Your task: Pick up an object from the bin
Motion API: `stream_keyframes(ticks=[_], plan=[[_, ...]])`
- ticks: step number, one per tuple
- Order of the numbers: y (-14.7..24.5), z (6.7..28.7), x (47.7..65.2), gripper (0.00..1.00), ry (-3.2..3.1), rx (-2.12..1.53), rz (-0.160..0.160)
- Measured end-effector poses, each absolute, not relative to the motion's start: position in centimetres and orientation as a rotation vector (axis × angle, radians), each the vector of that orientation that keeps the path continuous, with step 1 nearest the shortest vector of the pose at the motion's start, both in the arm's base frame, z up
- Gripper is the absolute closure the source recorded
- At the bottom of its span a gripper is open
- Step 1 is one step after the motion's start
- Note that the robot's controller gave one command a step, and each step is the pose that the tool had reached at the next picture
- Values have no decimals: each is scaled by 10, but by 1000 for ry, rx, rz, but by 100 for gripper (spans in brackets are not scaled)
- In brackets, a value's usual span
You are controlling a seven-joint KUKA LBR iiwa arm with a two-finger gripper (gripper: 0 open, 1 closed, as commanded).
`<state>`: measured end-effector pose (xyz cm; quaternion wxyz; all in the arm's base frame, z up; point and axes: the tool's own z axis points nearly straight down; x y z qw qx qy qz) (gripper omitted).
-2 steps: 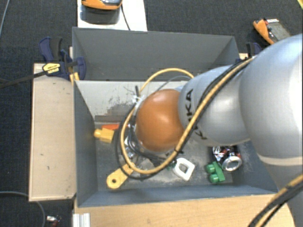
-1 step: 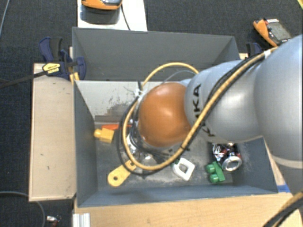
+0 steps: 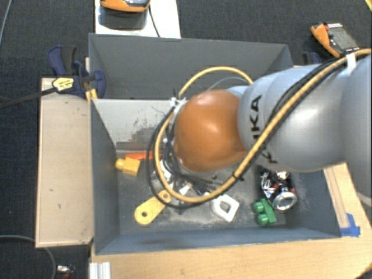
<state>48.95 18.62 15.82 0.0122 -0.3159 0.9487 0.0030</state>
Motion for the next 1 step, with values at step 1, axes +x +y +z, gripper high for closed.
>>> stream_keyframes(ticks=[1], plan=[[186, 198, 491, 100, 2953, -984, 9]])
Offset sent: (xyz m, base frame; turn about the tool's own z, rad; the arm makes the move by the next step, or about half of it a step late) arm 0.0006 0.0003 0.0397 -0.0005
